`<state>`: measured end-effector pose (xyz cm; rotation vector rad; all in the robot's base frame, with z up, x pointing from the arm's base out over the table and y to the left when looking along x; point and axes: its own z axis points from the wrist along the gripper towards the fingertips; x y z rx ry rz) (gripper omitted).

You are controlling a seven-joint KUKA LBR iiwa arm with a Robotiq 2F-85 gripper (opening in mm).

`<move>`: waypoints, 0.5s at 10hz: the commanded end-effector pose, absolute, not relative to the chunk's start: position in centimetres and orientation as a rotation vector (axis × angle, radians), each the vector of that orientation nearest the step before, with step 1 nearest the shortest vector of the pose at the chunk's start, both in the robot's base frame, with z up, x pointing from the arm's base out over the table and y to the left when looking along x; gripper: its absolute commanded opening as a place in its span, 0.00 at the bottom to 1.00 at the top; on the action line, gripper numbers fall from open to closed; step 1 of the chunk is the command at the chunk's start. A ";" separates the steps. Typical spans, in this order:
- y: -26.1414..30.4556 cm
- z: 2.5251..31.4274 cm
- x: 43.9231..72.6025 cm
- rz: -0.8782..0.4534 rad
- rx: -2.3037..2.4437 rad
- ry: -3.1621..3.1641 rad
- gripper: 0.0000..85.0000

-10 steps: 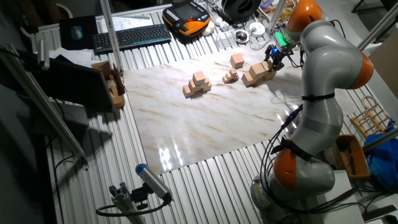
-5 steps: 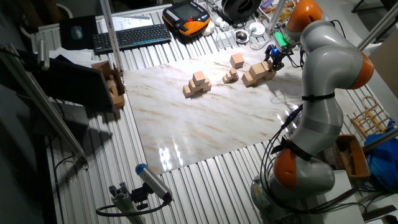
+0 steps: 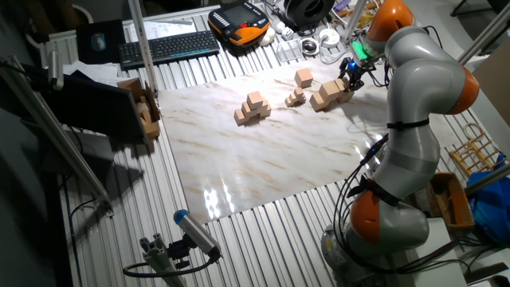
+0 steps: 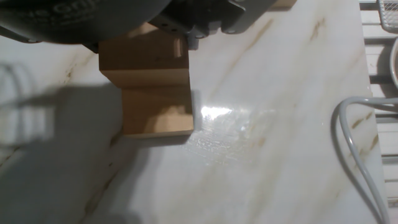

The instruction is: Stack the blocks into a pyramid shape

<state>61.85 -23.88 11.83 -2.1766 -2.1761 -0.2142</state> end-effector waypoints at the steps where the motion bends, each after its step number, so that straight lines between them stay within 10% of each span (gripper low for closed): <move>1: -23.9 11.8 61.8 -0.217 -2.175 -2.174 0.00; 5: -23.9 11.8 61.8 -0.218 -2.172 -2.178 0.00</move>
